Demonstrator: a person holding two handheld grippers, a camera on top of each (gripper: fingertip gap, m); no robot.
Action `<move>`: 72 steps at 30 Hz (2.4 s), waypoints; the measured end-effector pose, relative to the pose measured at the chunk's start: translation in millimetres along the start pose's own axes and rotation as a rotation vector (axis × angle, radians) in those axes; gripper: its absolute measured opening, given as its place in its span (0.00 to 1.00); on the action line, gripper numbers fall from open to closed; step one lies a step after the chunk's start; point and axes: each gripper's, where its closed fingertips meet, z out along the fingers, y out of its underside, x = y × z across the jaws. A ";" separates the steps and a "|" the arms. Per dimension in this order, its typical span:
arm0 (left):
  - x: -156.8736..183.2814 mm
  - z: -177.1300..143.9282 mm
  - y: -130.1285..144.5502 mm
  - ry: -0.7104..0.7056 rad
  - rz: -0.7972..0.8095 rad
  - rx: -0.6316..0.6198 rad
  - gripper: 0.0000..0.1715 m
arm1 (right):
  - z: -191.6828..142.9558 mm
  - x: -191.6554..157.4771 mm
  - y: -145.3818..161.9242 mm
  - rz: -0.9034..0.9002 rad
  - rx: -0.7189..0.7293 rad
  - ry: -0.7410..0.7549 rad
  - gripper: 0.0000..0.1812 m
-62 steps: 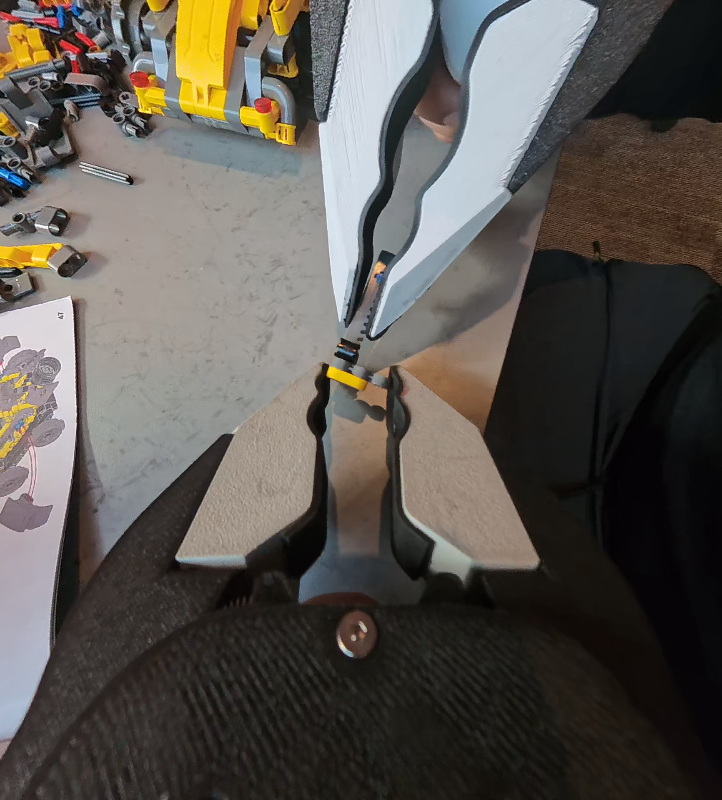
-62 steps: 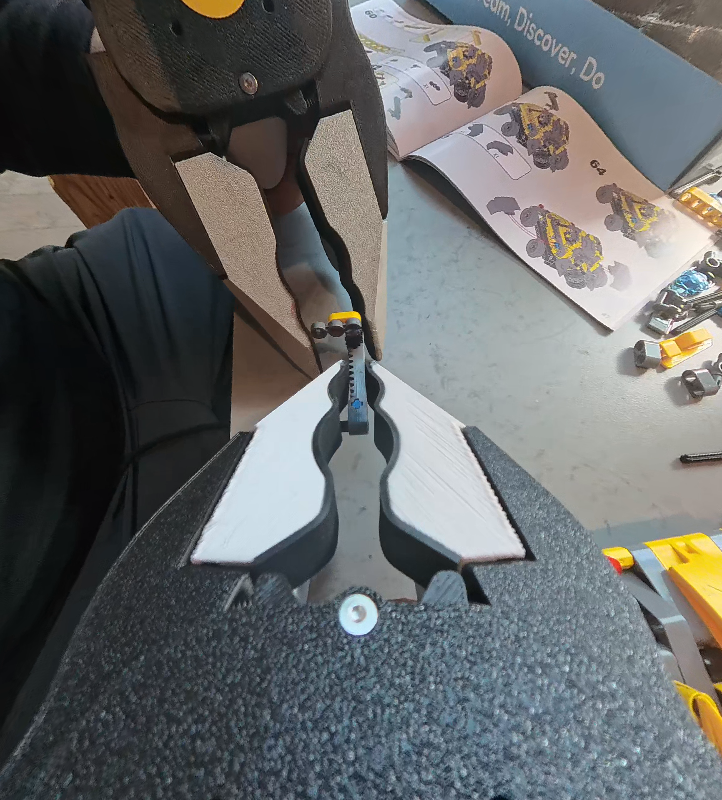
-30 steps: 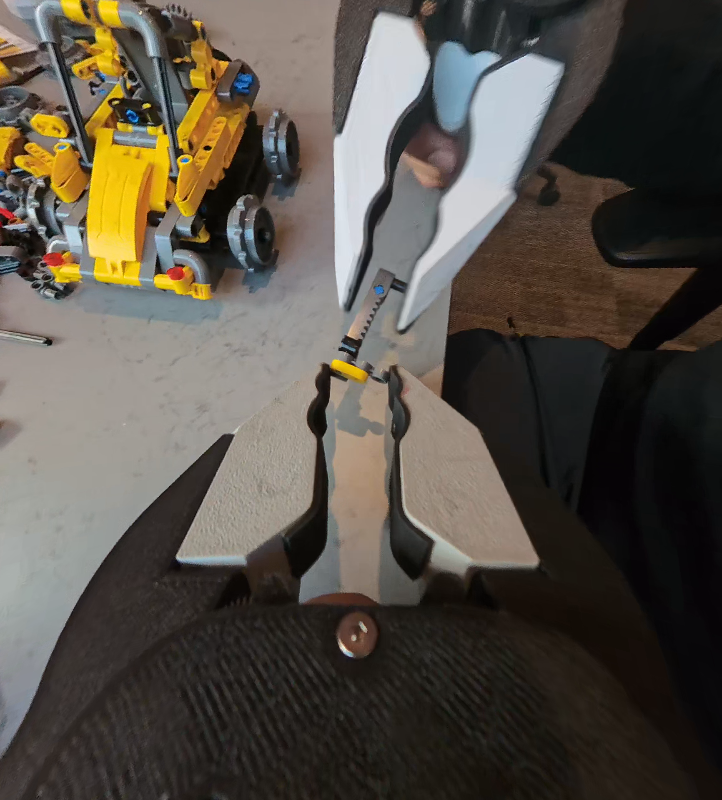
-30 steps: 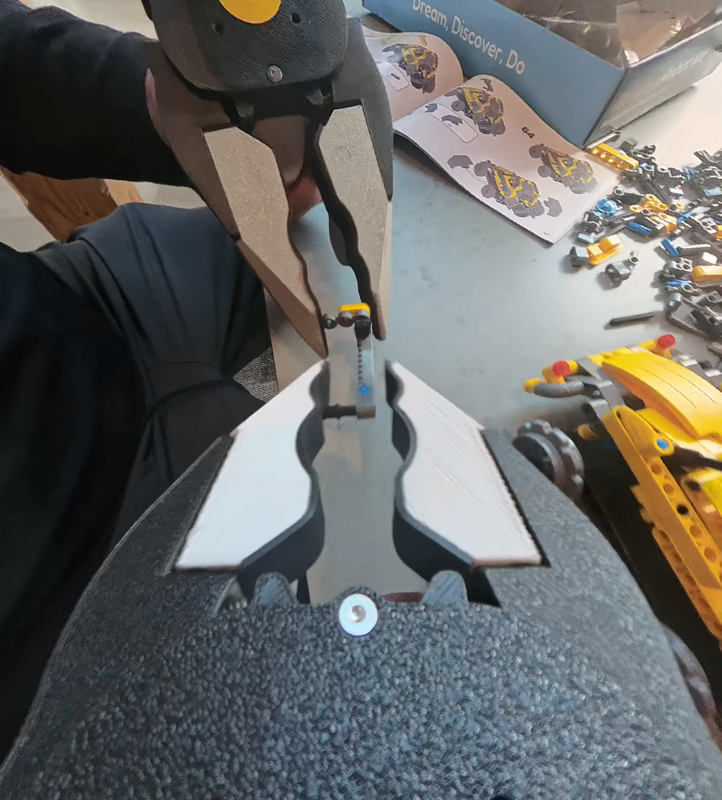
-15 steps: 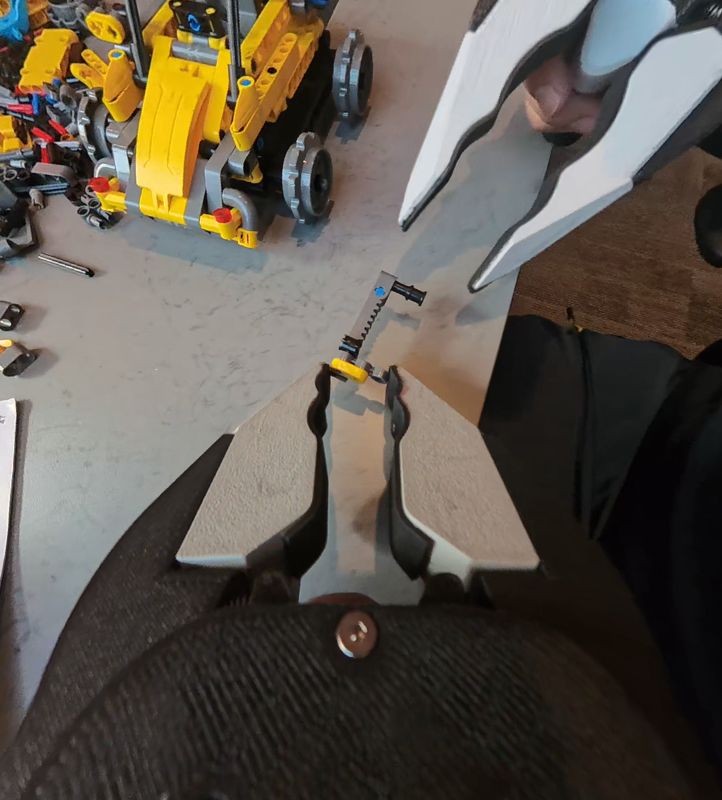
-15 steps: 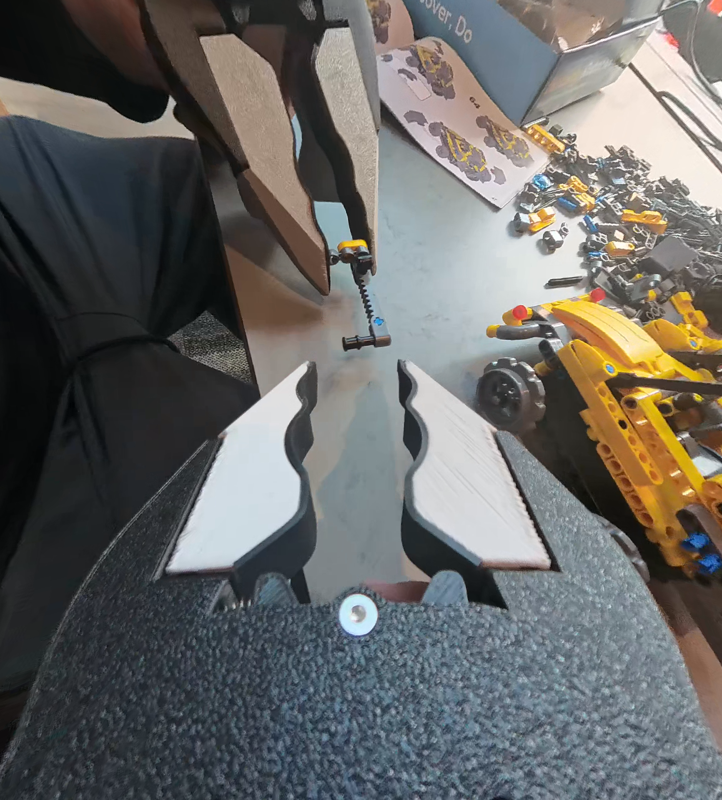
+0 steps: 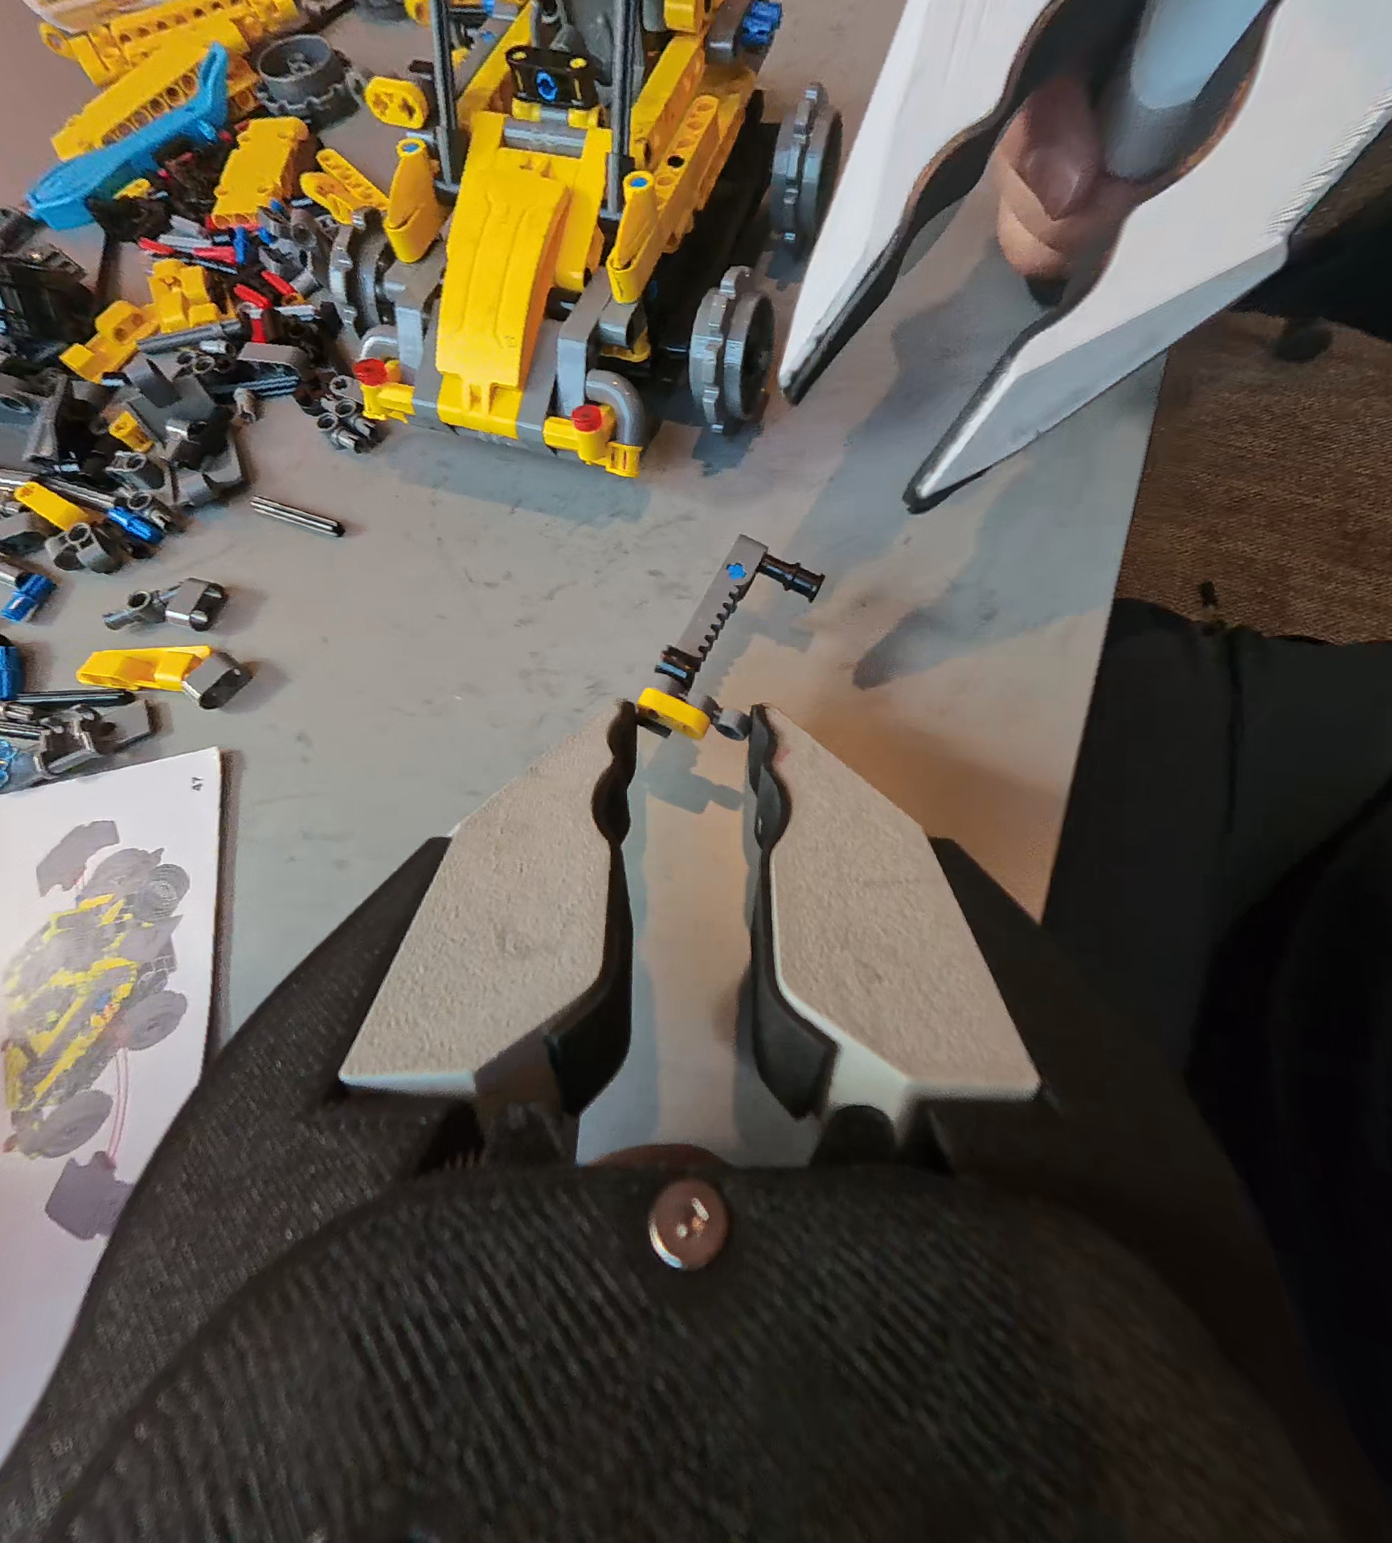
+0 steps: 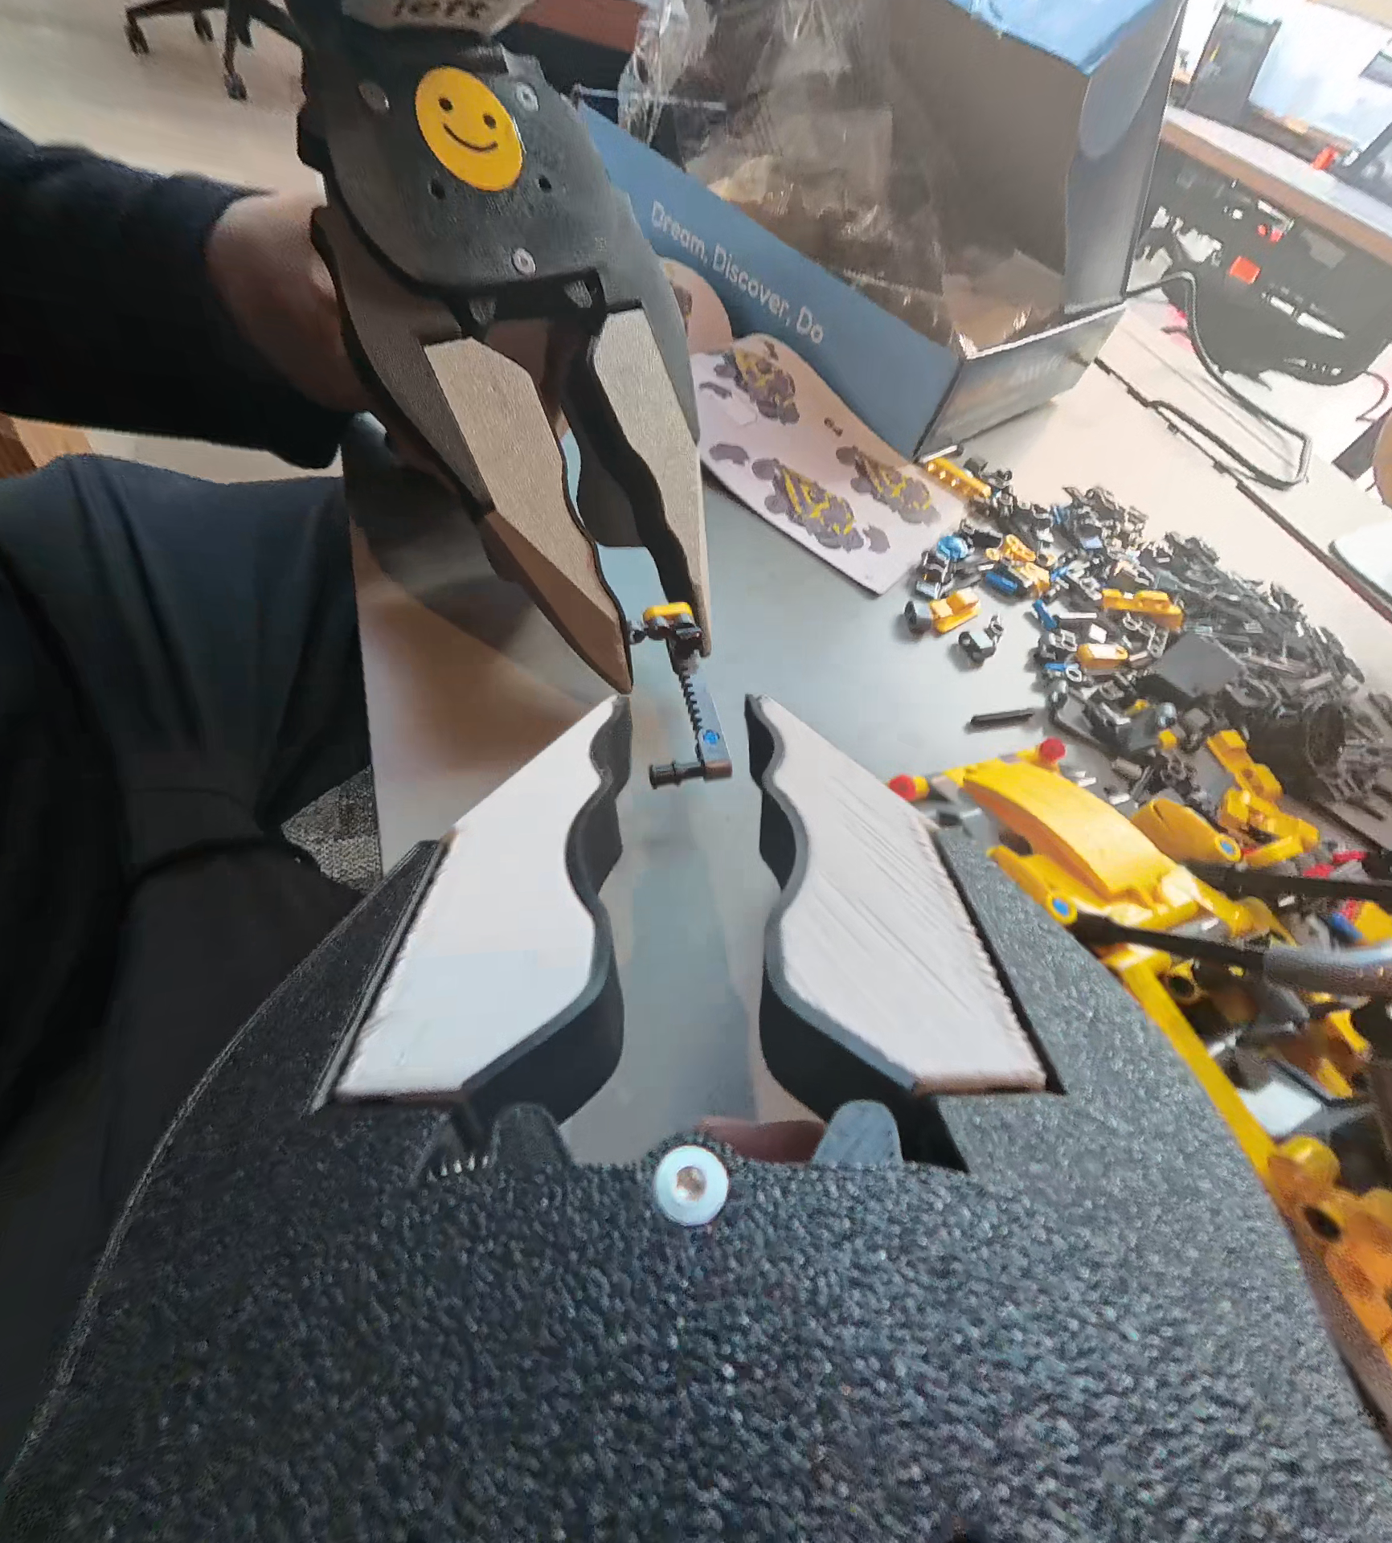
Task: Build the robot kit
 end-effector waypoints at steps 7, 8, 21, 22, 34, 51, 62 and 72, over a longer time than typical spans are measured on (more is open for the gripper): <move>-5.5 -10.3 -6.6 0.069 -0.069 0.082 0.13 | 5.8 21.0 -21.4 0.038 0.139 0.054 0.15; -6.4 -10.7 -7.1 0.069 -0.075 0.086 0.13 | 5.5 21.4 -21.5 0.041 0.141 0.054 0.15; 0.5 -16.3 -1.9 0.045 -0.025 0.076 0.14 | 0.5 -2.4 -15.1 0.126 0.085 -0.080 0.26; 5.2 -17.1 -2.1 0.038 0.000 0.079 0.14 | 1.7 -8.4 -11.4 0.106 0.054 -0.090 0.29; 25.4 -16.7 -12.9 0.017 -0.055 0.120 0.14 | -23.3 -20.1 6.2 0.024 -0.039 0.070 0.26; 41.0 42.7 -64.2 0.089 -0.231 0.094 0.14 | -49.6 7.7 24.8 -0.293 -0.241 0.592 0.14; 28.6 65.3 -96.2 0.112 -0.264 0.139 0.13 | -74.1 45.4 35.0 -0.428 -0.347 0.773 0.09; 28.9 70.7 -99.5 0.114 -0.251 0.137 0.13 | -62.7 56.3 39.4 -0.563 -0.380 0.798 0.09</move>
